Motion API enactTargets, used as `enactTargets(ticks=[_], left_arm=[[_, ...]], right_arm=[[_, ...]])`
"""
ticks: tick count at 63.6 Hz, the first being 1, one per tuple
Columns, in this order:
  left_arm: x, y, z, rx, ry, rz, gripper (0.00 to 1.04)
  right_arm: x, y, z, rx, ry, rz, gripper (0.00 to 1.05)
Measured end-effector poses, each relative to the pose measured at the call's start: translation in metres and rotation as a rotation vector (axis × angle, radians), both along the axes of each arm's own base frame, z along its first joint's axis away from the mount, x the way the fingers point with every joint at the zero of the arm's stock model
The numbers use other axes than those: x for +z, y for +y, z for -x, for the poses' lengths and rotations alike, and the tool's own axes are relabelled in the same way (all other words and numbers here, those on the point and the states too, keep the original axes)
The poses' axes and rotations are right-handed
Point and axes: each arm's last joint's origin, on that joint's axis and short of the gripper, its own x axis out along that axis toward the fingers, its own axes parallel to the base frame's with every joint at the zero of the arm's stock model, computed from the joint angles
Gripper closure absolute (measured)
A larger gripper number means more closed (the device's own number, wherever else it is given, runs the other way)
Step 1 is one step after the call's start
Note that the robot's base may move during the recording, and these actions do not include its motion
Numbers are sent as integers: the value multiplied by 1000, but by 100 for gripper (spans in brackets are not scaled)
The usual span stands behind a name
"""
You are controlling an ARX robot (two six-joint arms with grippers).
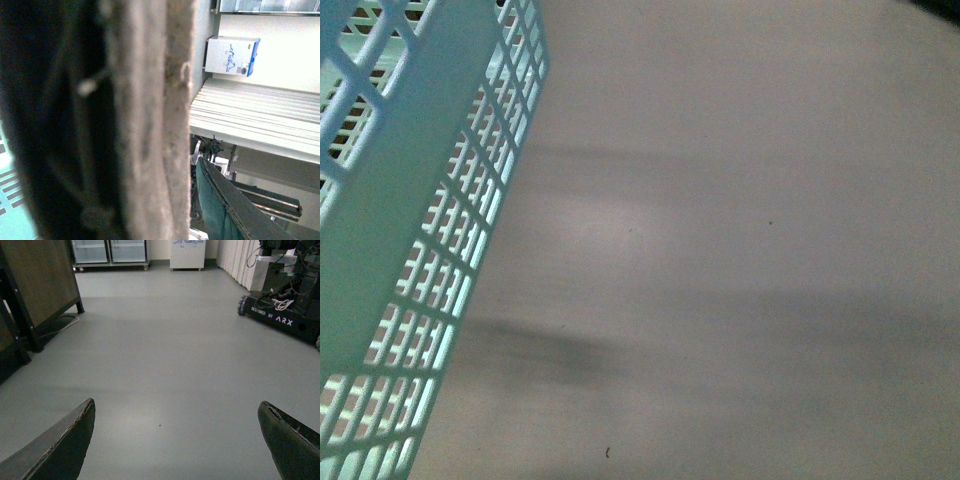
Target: Pick mango and avocado into basket
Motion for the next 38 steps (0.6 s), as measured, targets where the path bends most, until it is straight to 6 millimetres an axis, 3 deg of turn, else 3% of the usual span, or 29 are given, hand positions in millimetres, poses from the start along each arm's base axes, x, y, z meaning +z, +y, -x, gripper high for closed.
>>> enactTargets(ticks=[38], left_arm=[[2,0,3,-6,-1,-3,76]], right_arm=[[0,0,0,0,0,0,9]])
